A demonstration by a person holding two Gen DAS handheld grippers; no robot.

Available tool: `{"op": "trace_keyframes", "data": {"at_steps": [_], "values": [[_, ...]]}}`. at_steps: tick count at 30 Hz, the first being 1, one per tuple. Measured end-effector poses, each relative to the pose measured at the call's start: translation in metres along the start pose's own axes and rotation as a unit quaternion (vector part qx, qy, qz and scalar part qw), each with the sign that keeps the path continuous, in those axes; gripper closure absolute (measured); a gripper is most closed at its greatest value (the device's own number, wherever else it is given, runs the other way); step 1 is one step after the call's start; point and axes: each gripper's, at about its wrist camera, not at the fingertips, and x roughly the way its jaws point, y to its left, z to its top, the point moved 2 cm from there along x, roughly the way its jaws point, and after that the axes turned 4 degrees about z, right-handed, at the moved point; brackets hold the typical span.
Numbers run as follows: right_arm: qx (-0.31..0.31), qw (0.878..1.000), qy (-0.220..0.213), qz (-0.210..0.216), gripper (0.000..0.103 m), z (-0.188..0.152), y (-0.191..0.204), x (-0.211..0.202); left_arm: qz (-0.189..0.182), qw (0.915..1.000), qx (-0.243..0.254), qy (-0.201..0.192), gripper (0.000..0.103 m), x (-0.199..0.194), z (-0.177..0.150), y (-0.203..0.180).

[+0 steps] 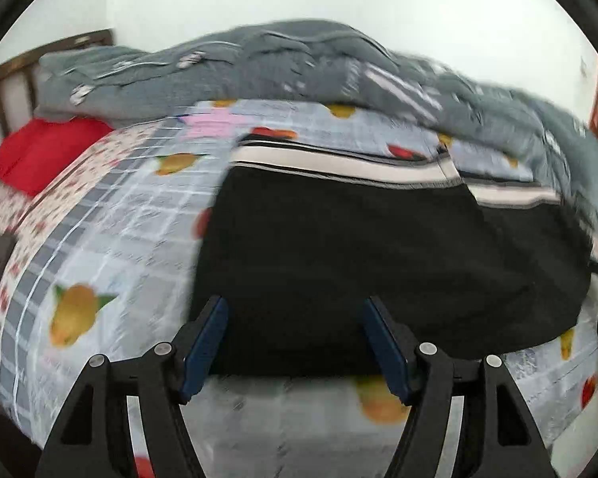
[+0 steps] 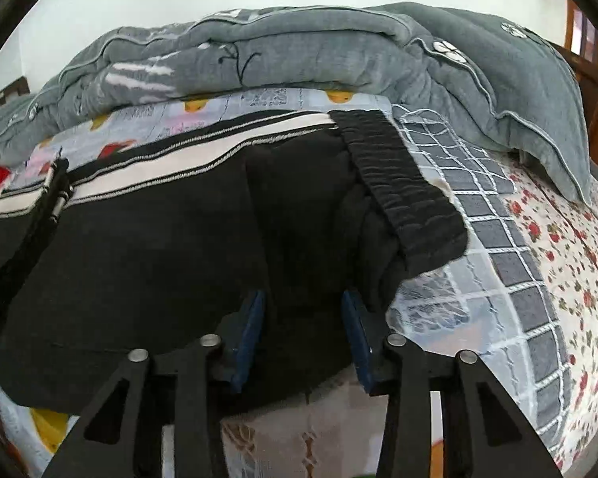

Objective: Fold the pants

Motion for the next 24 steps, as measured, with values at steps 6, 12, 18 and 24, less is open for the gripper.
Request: {"op": "trace_keyframes", "data": {"at_steps": [6,12,18,24], "values": [[0.018,1.0,-0.009,0.018,0.062,-0.006,0.004,-0.018,-0.023,0.9954,-0.093,0.004,0.034,0.003,0.0,0.057],[0.011,1.0,0.003,0.007,0.057,-0.019,0.02,-0.026,-0.11,0.9817,-0.149,0.044,0.034,0.053,0.0,0.062],[0.015,1.0,-0.005,0.001,0.057,-0.024,0.03,-0.042,-0.175,0.9687,-0.173,0.035,0.034,0.044,-0.016,0.064],[0.017,1.0,-0.014,0.01,0.057,-0.023,0.037,-0.052,-0.203,0.9543,-0.218,0.028,0.03,0.033,-0.03,0.063]]}}
